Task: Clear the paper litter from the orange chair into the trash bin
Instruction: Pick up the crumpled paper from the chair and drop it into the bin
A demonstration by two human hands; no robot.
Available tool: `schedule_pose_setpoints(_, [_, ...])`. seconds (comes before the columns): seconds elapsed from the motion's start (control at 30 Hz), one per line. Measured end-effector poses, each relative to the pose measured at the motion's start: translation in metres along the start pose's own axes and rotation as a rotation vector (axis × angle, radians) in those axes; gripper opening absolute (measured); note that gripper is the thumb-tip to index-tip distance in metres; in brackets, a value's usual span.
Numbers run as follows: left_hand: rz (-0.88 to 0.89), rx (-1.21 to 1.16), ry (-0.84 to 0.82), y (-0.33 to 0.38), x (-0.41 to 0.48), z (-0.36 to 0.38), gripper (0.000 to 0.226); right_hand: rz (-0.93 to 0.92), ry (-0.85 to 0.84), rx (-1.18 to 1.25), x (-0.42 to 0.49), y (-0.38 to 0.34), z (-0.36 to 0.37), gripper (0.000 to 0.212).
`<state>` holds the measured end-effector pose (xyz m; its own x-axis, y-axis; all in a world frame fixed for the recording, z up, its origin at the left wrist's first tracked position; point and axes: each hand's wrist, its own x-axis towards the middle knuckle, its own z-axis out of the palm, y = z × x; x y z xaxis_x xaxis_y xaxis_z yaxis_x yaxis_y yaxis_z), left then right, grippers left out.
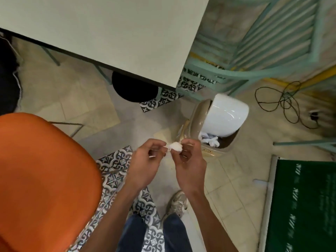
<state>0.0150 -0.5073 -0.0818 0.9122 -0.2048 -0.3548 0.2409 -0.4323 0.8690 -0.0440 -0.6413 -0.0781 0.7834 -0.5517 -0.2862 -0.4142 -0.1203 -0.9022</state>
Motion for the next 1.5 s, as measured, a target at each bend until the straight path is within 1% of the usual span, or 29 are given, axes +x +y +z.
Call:
schedule_pose_setpoints(0.1, [0.021, 0.032, -0.05, 0.016, 0.018, 0.039, 0.013, 0.009, 0.103, 0.017, 0.02, 0.01, -0.039, 0.034])
schedule_pose_setpoints(0.2, [0.074, 0.087, -0.053, 0.025, 0.038, 0.061, 0.01, -0.004, 0.166, 0.005, 0.039, 0.018, -0.065, 0.03])
schedule_pose_setpoints(0.27, [0.096, 0.128, -0.057, 0.034, 0.054, 0.08, 0.012, -0.037, 0.185, -0.062, 0.057, 0.026, -0.085, 0.029])
schedule_pose_setpoints(0.33, [0.108, 0.188, -0.048, 0.041, 0.071, 0.095, 0.015, -0.08, 0.164, -0.182, 0.074, 0.032, -0.1, 0.028])
schedule_pose_setpoints(0.4, [0.135, 0.28, -0.042, 0.046, 0.087, 0.107, 0.021, -0.114, 0.114, -0.321, 0.093, 0.04, -0.11, 0.029])
schedule_pose_setpoints(0.5, [0.152, 0.404, -0.09, 0.052, 0.108, 0.123, 0.045, -0.187, -0.006, -0.576, 0.117, 0.053, -0.113, 0.027])
schedule_pose_setpoints(0.57, [0.151, 0.465, -0.151, 0.055, 0.119, 0.129, 0.059, -0.217, -0.122, -0.678, 0.13, 0.056, -0.111, 0.017])
schedule_pose_setpoints(0.63, [0.134, 0.486, -0.186, 0.057, 0.129, 0.132, 0.067, -0.171, -0.271, -0.752, 0.142, 0.059, -0.105, 0.016])
schedule_pose_setpoints(0.67, [0.117, 0.481, -0.195, 0.058, 0.132, 0.133, 0.069, -0.138, -0.33, -0.786, 0.146, 0.06, -0.1, 0.015])
schedule_pose_setpoints(0.73, [0.09, 0.447, -0.214, 0.058, 0.136, 0.133, 0.07, -0.13, -0.377, -0.818, 0.154, 0.064, -0.089, 0.011])
schedule_pose_setpoints(0.9, [0.048, 0.403, -0.229, 0.053, 0.137, 0.133, 0.07, -0.104, -0.43, -0.977, 0.175, 0.07, -0.063, 0.027])
schedule_pose_setpoints(1.03, [0.04, 0.416, -0.219, 0.045, 0.138, 0.133, 0.069, -0.086, -0.616, -1.137, 0.186, 0.076, -0.057, 0.033])
schedule_pose_setpoints(1.17, [0.054, 0.432, -0.211, 0.042, 0.139, 0.134, 0.07, -0.04, -0.697, -1.126, 0.202, 0.093, -0.055, 0.038])
schedule_pose_setpoints(1.3, [0.07, 0.421, -0.193, 0.041, 0.139, 0.135, 0.07, 0.0, -0.773, -1.068, 0.206, 0.091, -0.054, 0.042])
schedule_pose_setpoints(1.4, [0.077, 0.378, -0.189, 0.044, 0.137, 0.135, 0.07, 0.028, -0.783, -1.036, 0.204, 0.083, -0.053, 0.044])
schedule_pose_setpoints(1.5, [0.103, 0.398, -0.175, 0.047, 0.133, 0.137, 0.07, 0.025, -0.774, -1.045, 0.197, 0.08, -0.059, 0.039])
